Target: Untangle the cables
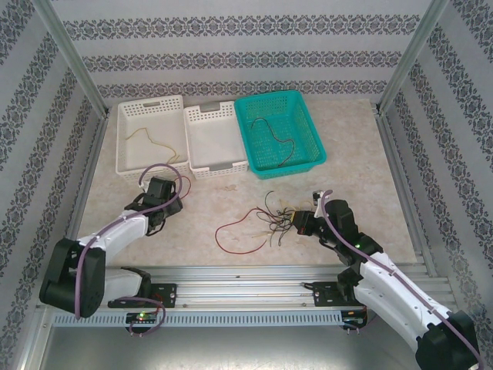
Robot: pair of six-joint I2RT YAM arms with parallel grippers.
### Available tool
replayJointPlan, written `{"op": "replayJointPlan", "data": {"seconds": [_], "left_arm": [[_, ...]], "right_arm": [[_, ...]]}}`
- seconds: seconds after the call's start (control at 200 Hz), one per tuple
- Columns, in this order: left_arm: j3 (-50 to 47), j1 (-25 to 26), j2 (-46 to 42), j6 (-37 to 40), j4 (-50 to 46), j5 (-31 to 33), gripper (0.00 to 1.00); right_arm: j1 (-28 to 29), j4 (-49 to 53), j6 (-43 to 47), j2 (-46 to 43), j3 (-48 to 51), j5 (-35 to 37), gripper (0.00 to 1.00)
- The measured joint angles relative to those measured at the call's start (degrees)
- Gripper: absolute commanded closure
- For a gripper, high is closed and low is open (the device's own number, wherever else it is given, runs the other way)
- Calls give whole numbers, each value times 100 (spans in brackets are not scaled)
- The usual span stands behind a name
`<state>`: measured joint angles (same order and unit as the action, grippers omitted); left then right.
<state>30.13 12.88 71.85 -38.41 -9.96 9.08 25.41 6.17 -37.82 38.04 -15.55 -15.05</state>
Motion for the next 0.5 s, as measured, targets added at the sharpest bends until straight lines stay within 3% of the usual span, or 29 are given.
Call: {"op": "replayJointPlan", "data": {"seconds": [0.5], "left_arm": [[0,-101,267,-98,334,-140,83]], "right_arm": [[0,-76,0,-2,74,2,100]]}}
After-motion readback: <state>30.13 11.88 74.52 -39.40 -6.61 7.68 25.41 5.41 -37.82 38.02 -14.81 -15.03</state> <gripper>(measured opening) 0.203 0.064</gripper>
